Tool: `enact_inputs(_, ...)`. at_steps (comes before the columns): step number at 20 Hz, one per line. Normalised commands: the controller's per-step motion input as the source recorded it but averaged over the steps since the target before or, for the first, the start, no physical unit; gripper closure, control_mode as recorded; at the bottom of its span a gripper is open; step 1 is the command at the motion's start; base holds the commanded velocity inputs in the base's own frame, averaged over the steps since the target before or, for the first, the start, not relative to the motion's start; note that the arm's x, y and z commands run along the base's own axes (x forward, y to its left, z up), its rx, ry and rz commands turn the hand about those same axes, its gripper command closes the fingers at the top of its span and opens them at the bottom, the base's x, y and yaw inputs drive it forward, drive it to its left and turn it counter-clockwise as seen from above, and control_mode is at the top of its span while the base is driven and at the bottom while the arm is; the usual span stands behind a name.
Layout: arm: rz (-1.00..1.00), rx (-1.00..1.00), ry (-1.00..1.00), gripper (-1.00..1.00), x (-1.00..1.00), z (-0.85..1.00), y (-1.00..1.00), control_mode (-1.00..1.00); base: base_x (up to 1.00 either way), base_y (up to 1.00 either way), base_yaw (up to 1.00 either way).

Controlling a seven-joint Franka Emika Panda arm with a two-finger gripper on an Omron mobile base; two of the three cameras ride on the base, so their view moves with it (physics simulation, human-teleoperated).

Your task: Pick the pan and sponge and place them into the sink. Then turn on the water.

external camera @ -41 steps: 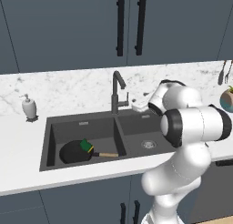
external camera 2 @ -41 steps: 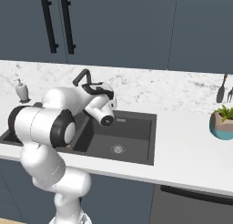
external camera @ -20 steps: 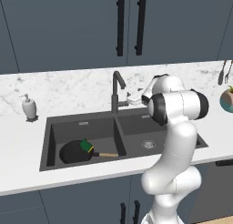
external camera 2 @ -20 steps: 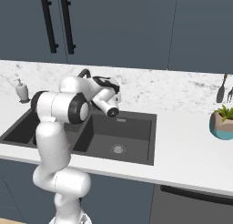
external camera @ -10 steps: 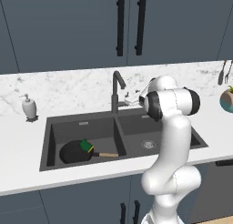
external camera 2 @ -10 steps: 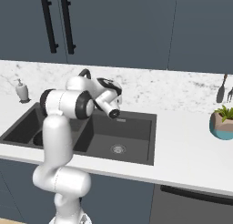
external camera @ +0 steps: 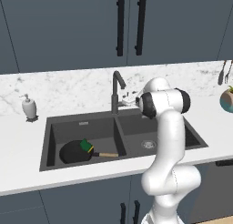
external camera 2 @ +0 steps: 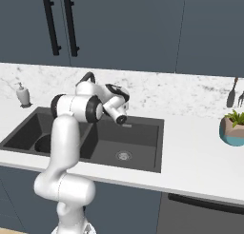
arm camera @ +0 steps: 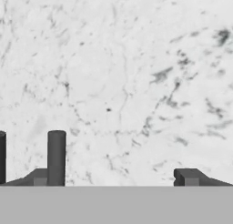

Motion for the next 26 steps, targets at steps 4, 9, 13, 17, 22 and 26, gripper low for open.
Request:
enact_inputs(4, 0.01, 0.04, 0.02, -1.0, 0.48, -0.09, 0.01, -1.0, 0.0, 0.0, 0.0)
enact_inputs(9, 0.01, 0.06, 0.02, -1.0, 0.39, -0.13, 0.0, -1.0, 0.0, 0.0, 0.0)
enact_inputs(13, 0.0, 0.04, 0.04, -1.0, 0.4, -0.14, 0.0, -1.0, 0.0, 0.0, 0.0)
enact_inputs(17, 0.0, 0.03, 0.06, 1.0, 0.31, -0.08, 0.0, -1.0, 0.0, 0.0, 0.0)
enact_inputs(22, 0.0, 0.04, 0.04, 1.0, 0.1, 0.0, 0.0, -1.0, 0.0, 0.0, 0.0)
enact_inputs(26, 0.0, 0.05, 0.02, 1.0, 0.0, 0.0, -0.23, -1.0, 0.0, 0.0, 0.0)
